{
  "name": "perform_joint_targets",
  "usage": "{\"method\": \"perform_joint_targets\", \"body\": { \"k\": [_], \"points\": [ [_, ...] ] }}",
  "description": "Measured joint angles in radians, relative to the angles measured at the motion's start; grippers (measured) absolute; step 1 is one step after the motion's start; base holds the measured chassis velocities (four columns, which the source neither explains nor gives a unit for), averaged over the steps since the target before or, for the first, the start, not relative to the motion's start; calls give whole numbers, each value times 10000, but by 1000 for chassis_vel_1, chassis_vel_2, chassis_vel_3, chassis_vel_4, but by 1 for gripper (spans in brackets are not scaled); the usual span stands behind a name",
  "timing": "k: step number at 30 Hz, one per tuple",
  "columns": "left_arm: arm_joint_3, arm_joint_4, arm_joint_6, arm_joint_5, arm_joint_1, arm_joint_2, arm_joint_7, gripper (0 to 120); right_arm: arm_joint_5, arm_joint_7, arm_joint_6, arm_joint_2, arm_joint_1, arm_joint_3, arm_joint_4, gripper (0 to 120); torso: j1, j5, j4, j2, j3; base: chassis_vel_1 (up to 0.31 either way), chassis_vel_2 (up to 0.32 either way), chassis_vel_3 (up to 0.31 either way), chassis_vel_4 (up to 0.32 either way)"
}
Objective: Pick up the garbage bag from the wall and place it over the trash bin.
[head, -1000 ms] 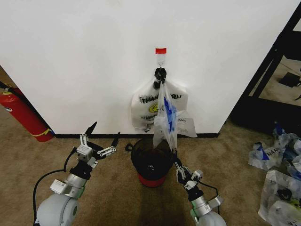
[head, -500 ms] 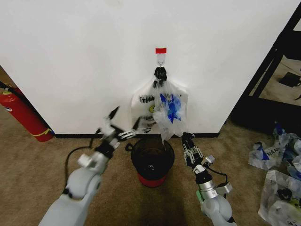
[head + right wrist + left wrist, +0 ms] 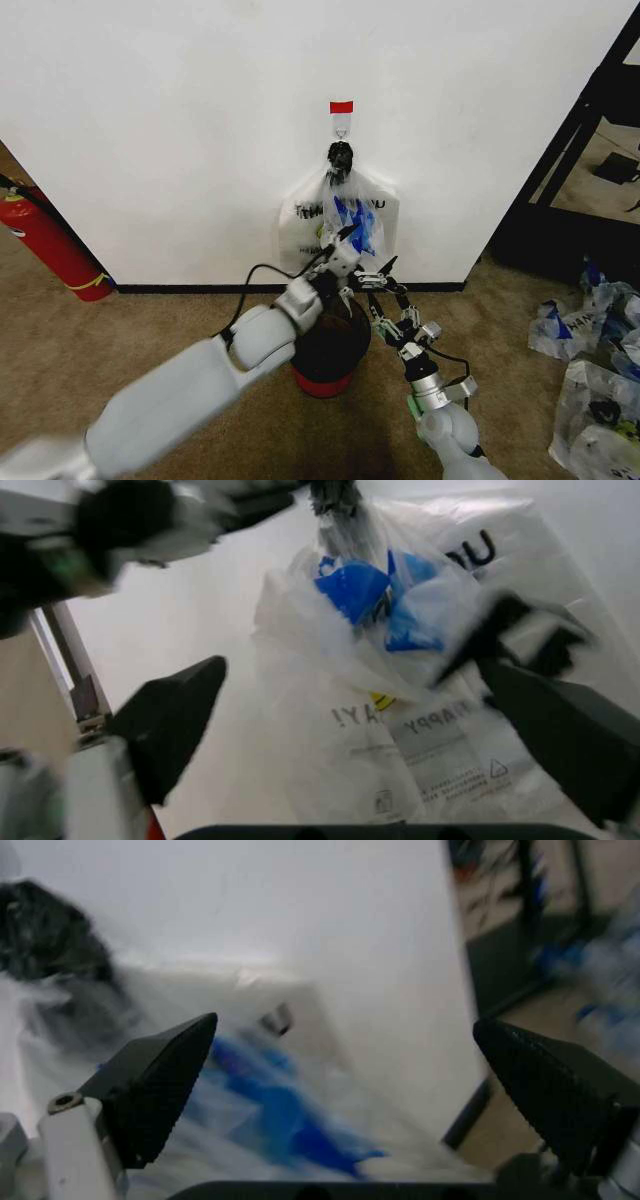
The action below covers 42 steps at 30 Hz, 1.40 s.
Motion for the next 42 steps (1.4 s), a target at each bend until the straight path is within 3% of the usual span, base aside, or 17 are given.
{"method": "perform_joint_targets", "body": {
  "k": [2, 4, 6, 8, 15, 19, 24, 30, 42],
  "points": [
    [319, 50, 783, -140, -624, -26, -383, 98, -98, 2, 40, 64, 8, -37, -6, 99, -1, 0, -2, 0, -1, 0, 0, 0, 0],
    [394, 48, 968, -186, -760, -32, -452, 98, -145, 2, 58, 77, 4, -45, -4, 100, -1, 1, 0, 0, -1, 0, 0, 0, 0],
    [838, -108, 2213, -613, -1430, -38, -848, 98, -468, 16, 186, 125, -54, -83, 65, 100, -1, -2, -2, 0, -1, 0, 0, 0, 0],
    [1193, -244, 2854, -907, -1842, -76, -1088, 97, -805, 19, 336, 151, -94, -98, 108, 100, -2, 2, -1, 0, -2, 0, 0, 0, 0],
    [2198, -195, 4128, -1191, -2357, -499, -1574, 97, -1224, 116, 497, 233, -142, -117, 153, 100, -2, 0, -3, 0, -2, 0, 0, 0, 0],
    [2881, 136, 4841, -1344, -2481, -881, -2408, 95, -1467, 284, 603, 259, -143, -87, 189, 100, -2, 1, -2, 0, -2, 0, 0, 0, 0],
    [3010, 539, 5028, -1413, -2474, -1213, -3211, 95, -1773, 364, 732, 256, -253, -15, 403, 100, -2, 1, -5, 1, -2, 0, 0, 0, 0],
    [3035, 901, 5015, -1056, -2522, -1060, -3358, 94, -1782, 464, 736, 186, -400, -21, 686, 100, -2, 0, 0, 0, -2, 0, 0, 0, 0],
    [3091, 1652, 4950, -670, -2347, -1080, -3265, 52, -1728, 618, 713, 78, -465, -47, 833, 100, -2, 0, -3, 1, -2, 0, 0, 0, 0]
  ]
}}
